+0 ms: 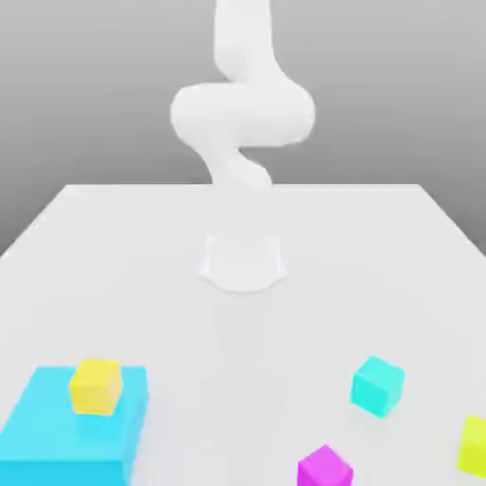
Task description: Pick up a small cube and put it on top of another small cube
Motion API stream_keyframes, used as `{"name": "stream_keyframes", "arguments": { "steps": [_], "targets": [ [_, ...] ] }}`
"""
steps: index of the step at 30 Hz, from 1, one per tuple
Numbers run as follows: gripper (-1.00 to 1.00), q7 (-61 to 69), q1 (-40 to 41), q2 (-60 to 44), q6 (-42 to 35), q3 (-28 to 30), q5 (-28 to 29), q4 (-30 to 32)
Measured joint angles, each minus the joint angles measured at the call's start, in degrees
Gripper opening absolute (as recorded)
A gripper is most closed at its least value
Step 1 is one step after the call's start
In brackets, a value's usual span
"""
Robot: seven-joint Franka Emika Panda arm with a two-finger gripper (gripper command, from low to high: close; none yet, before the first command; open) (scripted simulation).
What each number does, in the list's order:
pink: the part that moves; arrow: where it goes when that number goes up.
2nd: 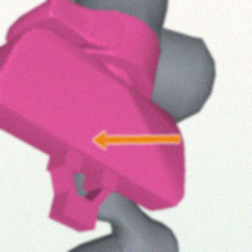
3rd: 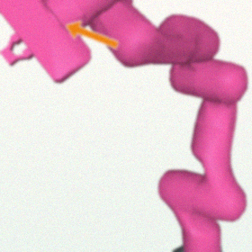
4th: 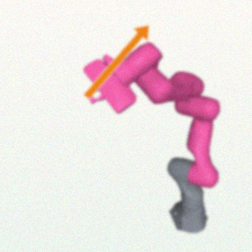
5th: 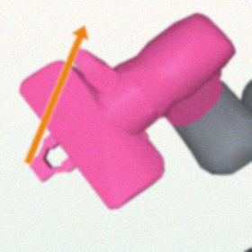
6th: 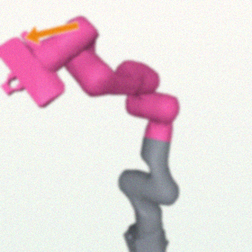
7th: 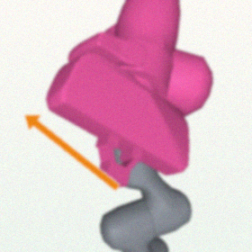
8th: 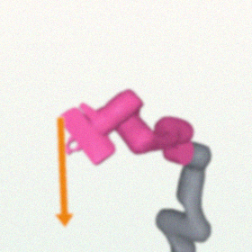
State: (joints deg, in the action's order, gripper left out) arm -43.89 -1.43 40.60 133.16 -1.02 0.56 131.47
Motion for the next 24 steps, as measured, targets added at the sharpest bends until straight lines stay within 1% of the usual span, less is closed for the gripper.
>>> {"name": "stream_keyframes", "arguments": {
  "steps": [13, 24],
  "targets": [
    [0.0, 9.9, -6.9, -27.3, 7.2, -6.1, 3.3, -1.6],
    [0.0, 17.2, -13.6, -50.3, 13.2, -10.6, 7.5, -3.0]
  ]
}}
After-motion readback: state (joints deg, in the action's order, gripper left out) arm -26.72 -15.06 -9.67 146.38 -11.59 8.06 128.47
